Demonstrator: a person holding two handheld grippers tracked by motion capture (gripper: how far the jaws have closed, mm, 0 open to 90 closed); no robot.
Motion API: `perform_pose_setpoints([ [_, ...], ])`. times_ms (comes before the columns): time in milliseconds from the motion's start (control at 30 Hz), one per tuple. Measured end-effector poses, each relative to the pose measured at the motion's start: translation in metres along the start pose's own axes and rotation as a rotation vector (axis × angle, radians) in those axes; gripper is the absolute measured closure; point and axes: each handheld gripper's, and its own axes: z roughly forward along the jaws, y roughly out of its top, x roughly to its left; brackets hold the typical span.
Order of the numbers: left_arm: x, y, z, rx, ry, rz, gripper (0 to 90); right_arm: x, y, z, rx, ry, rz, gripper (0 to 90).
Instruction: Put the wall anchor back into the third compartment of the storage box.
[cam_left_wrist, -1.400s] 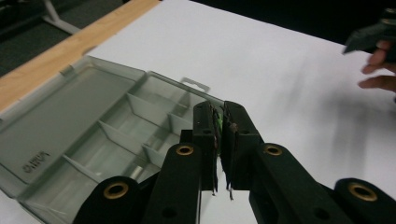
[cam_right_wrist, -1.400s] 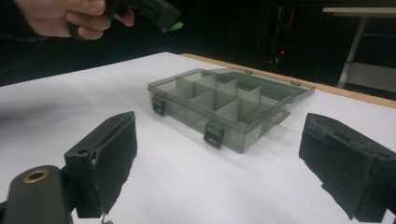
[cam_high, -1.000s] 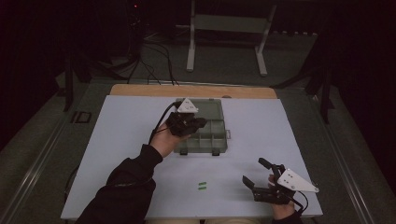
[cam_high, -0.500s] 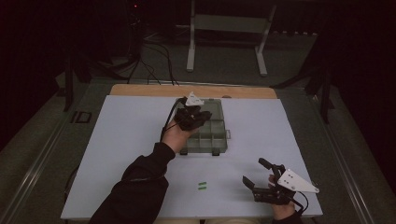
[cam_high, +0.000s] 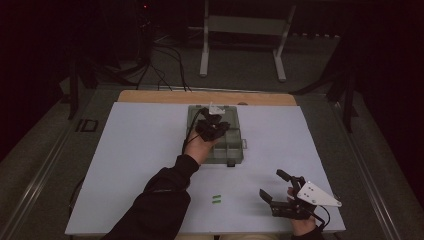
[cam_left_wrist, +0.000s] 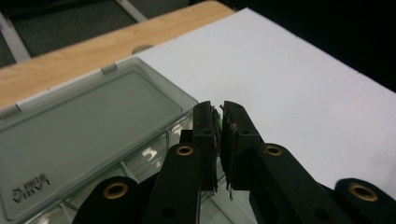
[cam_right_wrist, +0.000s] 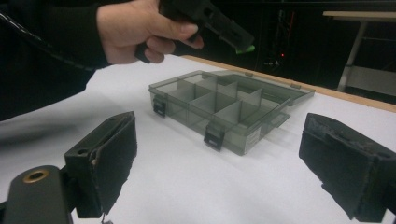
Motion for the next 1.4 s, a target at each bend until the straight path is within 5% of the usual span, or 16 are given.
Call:
perform_pose_setpoints([
  [333, 0.006, -0.013, 0.023, 0.102, 0.06, -0.047, 83.1, 0.0, 0.0, 0.0, 0.0, 0.003, 0.005, 11.2],
  [533, 0.01, -0.018, 0.036, 0.178, 0.06, -0.063, 82.7, -0.001, 0.0, 0.0, 0.001, 0.006, 0.009, 11.2],
  [867, 0.015, -0.019, 0.038, 0.199, 0.072, -0.048, 82.4, -0.002, -0.001, 0.001, 0.007, 0.009, 0.016, 11.2],
  [1167, 0.015, -0.013, 0.026, 0.159, 0.065, -0.052, 48.0, -0.004, -0.001, 0.0, 0.003, 0.001, 0.02, 11.2],
  [1400, 0.014, -0.009, 0.012, 0.125, 0.014, -0.029, 16.5, -0.004, -0.001, 0.0, 0.003, 0.0, 0.017, 11.2],
])
